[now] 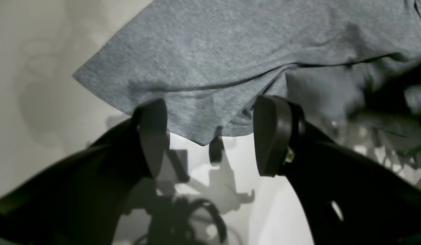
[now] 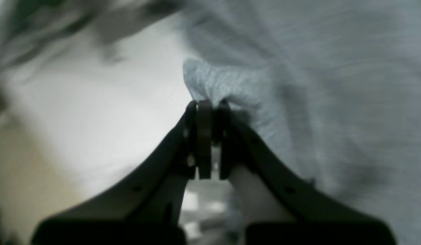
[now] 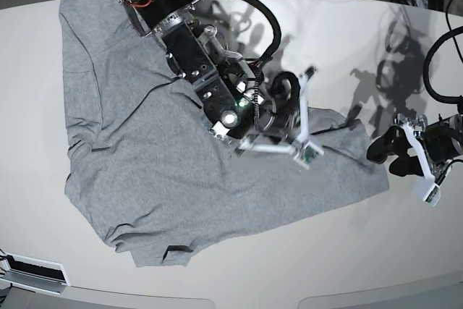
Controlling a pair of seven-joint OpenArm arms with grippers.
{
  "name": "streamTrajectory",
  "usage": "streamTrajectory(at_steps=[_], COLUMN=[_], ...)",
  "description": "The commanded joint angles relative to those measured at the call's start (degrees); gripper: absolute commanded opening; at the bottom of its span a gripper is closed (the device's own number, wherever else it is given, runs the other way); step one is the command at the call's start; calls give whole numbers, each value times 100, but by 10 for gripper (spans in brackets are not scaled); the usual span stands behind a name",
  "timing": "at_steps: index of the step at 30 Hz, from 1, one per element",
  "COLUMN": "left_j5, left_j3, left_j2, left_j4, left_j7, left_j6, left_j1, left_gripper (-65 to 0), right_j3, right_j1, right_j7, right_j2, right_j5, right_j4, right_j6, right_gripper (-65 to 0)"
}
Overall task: Layout the t-shirt on the table in an organized manner, then fold the t-shirt properly
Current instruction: 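Lift the grasped fold with the right gripper and pull it outward, then grasp opposite shirt edges with both grippers and stretch them apart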
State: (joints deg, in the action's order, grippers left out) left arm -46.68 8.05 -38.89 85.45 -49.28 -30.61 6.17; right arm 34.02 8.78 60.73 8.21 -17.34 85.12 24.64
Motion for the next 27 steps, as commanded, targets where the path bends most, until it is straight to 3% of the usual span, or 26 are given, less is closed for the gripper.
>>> streamTrajectory(at_steps=[1,4,8,11,14,18,19,22,23,27], left_j5=[-120,-184,-184,-184,-184,-181,-181,-184,-184,-227], left_j3=[70,70,70,70,70,70,70,70,70,70], left_j2=[-107,-107,-109,-109,-109,-109,-109,-109,-109,-109], left_j4=[79,79,79,79,79,79,79,79,79,79], left_j7=[129,125,125,127,127,125,127,127,127,109], left_j6=[-17,-20,-20,-20,-20,-20,-22,-22,-22,-361], left_j1=[98,98,98,98,98,98,98,98,98,98], left_gripper=[-243,-243,-243,-243,-243,-243,-243,-243,-243,-243], right_j3=[11,13,164,435,804,1287,1377,1458,1458,1451], right_j1=[125,125,125,125,125,125,125,144,177,457], right_j7=[90,708,1233,1360,1174,120,-4,-101,-92,297], right_j2=[79,79,79,79,79,79,79,79,79,79], right_j5=[-463,-1740,-3134,-3700,-3718,-3169,-2933,-2415,-2302,-2288], right_j4=[107,107,107,107,101,103,103,105,109,181], right_j6=[243,817,1117,1211,1311,1108,1121,1121,1169,1139], right_gripper=[-650,-650,-650,-650,-650,-650,-592,-322,-265,-249])
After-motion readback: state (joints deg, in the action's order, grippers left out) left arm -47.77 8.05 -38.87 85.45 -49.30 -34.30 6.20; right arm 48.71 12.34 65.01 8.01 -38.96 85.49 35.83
